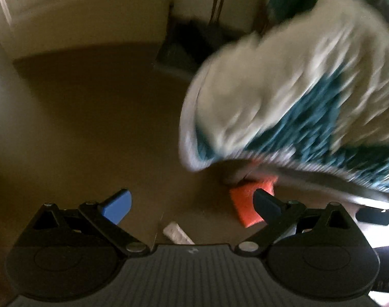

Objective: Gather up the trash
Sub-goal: 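Move both open tools back down under the bed to the trash pile, then grasp the white snack stick wrapper with the left tool while the right tool grasps the orange foam net, then lift the wrapper and foam net off the floor with both tools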

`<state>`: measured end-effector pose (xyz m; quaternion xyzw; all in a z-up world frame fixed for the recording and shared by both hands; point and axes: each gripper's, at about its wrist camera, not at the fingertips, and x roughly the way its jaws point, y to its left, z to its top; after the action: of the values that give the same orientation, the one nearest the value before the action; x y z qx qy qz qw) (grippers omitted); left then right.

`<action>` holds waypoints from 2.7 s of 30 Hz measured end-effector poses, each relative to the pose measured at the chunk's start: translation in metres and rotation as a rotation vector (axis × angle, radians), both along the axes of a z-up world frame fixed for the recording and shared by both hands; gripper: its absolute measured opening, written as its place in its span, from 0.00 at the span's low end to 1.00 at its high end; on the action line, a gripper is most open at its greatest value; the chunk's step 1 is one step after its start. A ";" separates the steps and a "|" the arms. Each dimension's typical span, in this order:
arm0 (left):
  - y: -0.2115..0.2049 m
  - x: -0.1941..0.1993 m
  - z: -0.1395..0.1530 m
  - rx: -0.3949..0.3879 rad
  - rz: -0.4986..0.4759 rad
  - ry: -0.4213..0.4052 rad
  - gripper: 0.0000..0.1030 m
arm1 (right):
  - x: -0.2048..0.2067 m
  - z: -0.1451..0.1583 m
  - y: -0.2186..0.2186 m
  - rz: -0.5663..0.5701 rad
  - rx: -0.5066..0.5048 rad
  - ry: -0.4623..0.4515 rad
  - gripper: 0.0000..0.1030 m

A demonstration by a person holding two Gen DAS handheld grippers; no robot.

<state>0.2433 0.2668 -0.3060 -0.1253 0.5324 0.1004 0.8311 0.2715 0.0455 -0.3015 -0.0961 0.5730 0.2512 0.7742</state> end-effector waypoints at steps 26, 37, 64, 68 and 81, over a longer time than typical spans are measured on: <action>-0.004 -0.007 -0.199 -0.133 0.112 0.297 0.79 | 0.042 -0.197 0.039 -0.140 -0.158 0.075 0.64; -0.012 -0.001 -0.214 -0.120 0.089 0.324 0.49 | 0.042 -0.205 0.035 -0.135 -0.165 0.092 0.61; 0.009 -0.023 -0.143 -0.087 0.101 0.173 0.21 | 0.020 -0.131 0.001 -0.071 -0.089 0.128 0.17; 0.007 -0.035 -0.106 -0.037 0.062 0.092 0.14 | 0.009 -0.096 -0.002 -0.042 -0.089 0.079 0.17; 0.021 -0.063 -0.081 -0.167 0.116 0.039 0.05 | -0.017 -0.046 -0.004 0.027 -0.116 0.025 0.17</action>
<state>0.1805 0.2883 -0.3875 -0.2226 0.5469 0.1061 0.8001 0.2543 0.0414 -0.3474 -0.1453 0.5948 0.2293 0.7567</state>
